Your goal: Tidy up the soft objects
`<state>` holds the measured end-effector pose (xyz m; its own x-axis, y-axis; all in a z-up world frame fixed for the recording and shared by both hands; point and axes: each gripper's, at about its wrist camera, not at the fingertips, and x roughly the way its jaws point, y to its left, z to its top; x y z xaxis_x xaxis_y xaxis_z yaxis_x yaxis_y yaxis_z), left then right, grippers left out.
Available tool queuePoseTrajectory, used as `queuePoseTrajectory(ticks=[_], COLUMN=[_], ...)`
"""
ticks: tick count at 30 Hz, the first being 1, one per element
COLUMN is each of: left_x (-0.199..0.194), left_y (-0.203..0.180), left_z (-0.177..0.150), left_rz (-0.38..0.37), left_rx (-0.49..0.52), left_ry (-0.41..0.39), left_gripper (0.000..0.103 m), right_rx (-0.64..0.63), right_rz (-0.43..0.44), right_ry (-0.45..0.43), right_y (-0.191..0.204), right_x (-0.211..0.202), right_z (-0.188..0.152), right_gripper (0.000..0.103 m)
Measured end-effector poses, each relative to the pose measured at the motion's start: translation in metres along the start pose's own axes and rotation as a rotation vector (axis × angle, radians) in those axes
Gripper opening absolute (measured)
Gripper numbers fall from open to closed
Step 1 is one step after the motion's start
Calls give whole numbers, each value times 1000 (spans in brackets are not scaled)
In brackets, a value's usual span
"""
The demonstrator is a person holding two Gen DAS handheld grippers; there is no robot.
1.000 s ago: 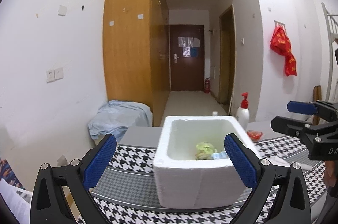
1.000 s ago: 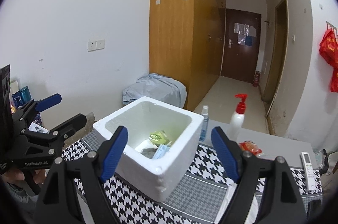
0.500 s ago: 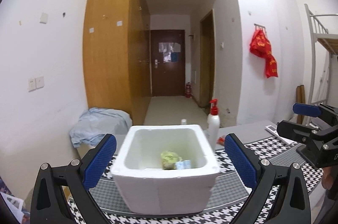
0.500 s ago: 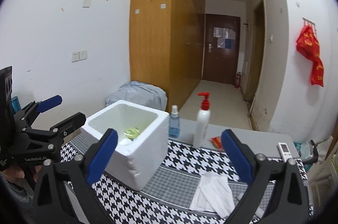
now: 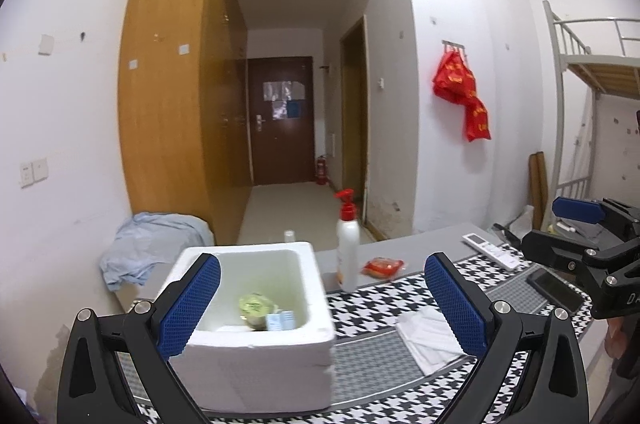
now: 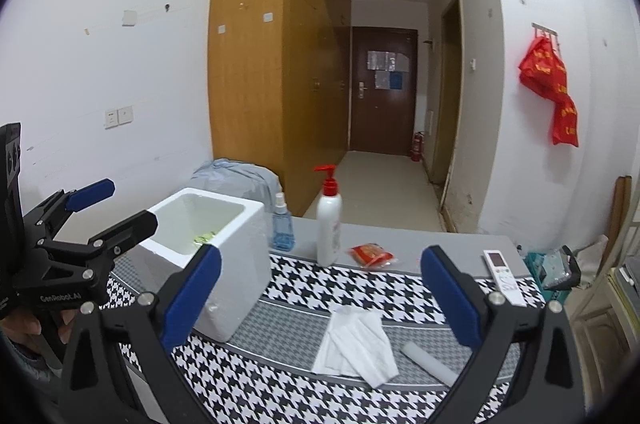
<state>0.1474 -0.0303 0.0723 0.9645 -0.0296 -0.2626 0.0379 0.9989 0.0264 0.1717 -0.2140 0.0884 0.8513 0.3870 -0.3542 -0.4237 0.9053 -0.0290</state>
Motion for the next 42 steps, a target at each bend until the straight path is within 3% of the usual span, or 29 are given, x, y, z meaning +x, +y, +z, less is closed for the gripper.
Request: queuePoseTrajectory(ticks=[20, 42], left_x=[26, 79], left_y=[-54, -88], left_z=[-14, -44], left_rz=[-149, -177], left_rx=[17, 18], left_ry=[64, 171], left_gripper=[102, 102], right_rx=[54, 92], right_rz=[-108, -146], right_ry=[24, 96], right_y=[-47, -81], right_x=[-16, 4], right_z=[-37, -80], right_gripper=[101, 101])
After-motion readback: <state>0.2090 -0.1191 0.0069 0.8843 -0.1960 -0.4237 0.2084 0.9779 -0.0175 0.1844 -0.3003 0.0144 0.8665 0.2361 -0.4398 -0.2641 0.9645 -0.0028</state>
